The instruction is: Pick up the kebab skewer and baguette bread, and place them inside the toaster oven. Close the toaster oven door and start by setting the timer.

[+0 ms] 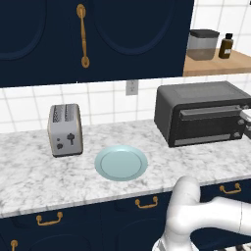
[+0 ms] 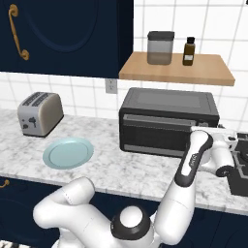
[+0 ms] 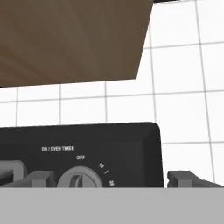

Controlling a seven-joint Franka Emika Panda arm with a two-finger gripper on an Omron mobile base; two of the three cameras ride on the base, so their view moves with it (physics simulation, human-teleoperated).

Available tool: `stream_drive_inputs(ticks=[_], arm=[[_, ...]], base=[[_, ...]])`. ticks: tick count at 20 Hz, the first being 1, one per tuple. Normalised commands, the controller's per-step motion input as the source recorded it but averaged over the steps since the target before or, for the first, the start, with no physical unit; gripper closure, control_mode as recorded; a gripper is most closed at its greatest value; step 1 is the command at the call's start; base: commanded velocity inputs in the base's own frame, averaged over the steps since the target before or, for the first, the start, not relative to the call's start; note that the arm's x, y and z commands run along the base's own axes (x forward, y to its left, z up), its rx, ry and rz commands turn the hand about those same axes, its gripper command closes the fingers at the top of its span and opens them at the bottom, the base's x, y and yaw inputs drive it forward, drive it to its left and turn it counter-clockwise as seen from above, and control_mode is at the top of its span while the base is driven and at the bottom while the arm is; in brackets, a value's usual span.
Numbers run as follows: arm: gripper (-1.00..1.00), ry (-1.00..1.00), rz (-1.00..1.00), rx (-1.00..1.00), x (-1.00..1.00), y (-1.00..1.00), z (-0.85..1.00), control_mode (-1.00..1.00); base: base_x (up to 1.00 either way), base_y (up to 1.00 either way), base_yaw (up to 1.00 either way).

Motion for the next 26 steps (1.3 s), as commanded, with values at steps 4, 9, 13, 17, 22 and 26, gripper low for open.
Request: stream_drive_inputs(ticks=[4,9,13,17,22,26], arm=[[1.00,0.00,-0.05,0.00,0.00,0.00,0.00,-1.00],[1.00,0.00,-0.04,0.00,0.00,0.00,0.00,-1.00],[1.00,0.00,-0.04,-0.02,0.00,0.00,0.00,-1.00],[1.00,0.00,-0.05,-0.03,-0.12,0.00,0.00,-1.00],[1.00,0.00,-0.04,-0.02,-0.06,0.00,0.00,-1.00],[1.00,0.00,-0.05,-0.02,-0.22,0.01,0.00,-1.00]], base=[[0.00,0.00,0.00],[0.00,0.00,0.00],[0.00,0.00,0.00],[0.00,0.00,0.00],[0.00,0.00,0.00],[0.00,0.00,0.00]])
